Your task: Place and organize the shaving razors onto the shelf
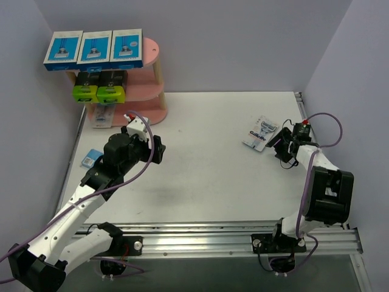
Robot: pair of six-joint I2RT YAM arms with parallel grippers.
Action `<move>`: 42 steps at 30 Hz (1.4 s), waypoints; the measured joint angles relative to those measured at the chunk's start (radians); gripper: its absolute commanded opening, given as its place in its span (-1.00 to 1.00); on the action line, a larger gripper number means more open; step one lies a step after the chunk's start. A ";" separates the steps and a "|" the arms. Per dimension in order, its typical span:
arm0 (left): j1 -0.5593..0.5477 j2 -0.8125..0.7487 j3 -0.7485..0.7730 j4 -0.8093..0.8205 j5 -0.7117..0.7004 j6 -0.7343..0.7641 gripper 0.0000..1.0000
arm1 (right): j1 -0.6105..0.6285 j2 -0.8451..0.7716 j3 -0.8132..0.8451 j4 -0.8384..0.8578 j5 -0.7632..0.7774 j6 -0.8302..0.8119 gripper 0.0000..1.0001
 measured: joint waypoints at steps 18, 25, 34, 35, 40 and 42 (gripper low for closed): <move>0.000 0.021 0.000 -0.042 0.011 0.024 0.90 | 0.007 0.254 0.088 0.142 -0.065 0.019 0.08; 0.004 0.021 0.000 -0.043 -0.010 0.026 0.88 | 0.027 0.307 0.125 0.192 -0.072 0.042 -0.26; 0.007 0.022 0.000 -0.043 -0.045 0.024 0.88 | 0.098 0.315 0.165 0.197 -0.094 0.064 -1.00; 0.007 0.023 0.000 -0.043 -0.049 0.024 0.88 | 0.107 0.309 0.169 0.189 -0.093 0.063 -1.00; 0.008 0.024 0.000 -0.044 -0.063 0.024 0.88 | 0.152 0.253 0.190 0.092 -0.096 0.025 -1.00; 0.008 0.024 0.000 -0.044 -0.072 0.024 0.88 | 0.174 0.235 0.227 0.030 -0.099 -0.002 -1.00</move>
